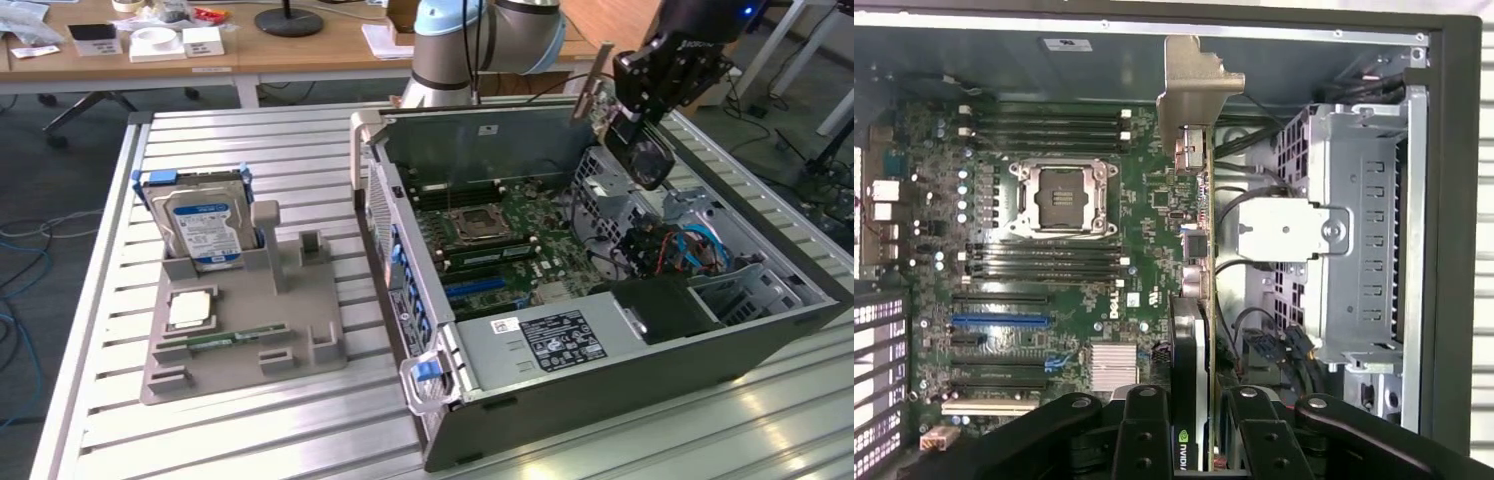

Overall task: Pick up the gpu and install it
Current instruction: 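Insert the gpu into the slot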

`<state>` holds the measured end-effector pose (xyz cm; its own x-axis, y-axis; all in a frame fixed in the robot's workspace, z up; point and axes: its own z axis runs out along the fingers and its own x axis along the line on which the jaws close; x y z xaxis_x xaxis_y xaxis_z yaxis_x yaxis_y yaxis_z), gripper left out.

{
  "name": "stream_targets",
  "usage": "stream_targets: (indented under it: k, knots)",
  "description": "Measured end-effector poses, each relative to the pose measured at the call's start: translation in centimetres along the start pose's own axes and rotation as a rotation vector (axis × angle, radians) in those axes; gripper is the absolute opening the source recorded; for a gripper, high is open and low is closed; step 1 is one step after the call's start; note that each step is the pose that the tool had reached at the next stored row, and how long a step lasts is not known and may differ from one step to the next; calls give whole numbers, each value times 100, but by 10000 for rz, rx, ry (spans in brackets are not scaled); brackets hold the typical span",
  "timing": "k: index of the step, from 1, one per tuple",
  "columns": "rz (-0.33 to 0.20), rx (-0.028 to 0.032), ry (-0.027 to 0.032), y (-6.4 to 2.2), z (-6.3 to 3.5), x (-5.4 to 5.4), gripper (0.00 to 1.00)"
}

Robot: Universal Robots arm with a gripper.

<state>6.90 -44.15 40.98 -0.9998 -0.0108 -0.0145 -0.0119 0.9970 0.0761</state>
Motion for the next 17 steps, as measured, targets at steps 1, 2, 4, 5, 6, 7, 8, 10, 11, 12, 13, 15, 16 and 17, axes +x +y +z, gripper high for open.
stream_targets:
  k: [1, 2, 4, 5, 6, 7, 8, 10, 11, 12, 13, 15, 16, 17]
  knots:
    - [-103, -2, 8, 0, 0, 0, 27]
    - [-206, -2, 16, 0, 0, 0, 27]
    - [-405, -5, 31, 0, 1, 0, 27]
    - [-511, -6, 39, 0, 1, 0, 27]
    - [-607, -8, 47, 0, 1, 0, 27]
    - [-705, -9, 54, 0, 1, 0, 27]
    - [-805, -10, 62, 0, 1, 0, 27]
    - [-1008, -12, 77, -1, 2, 0, 27]
    - [-1110, -14, 85, 0, 2, 0, 27]
    - [-1210, -16, 93, 0, 3, 0, 27]
    - [-1318, -18, 101, 0, 4, 0, 27]
    - [-1520, -21, 116, -1, 5, 0, 27]
    - [-1621, -23, 124, 0, 5, 0, 27]
    - [-1723, -23, 132, 0, 6, 0, 27]
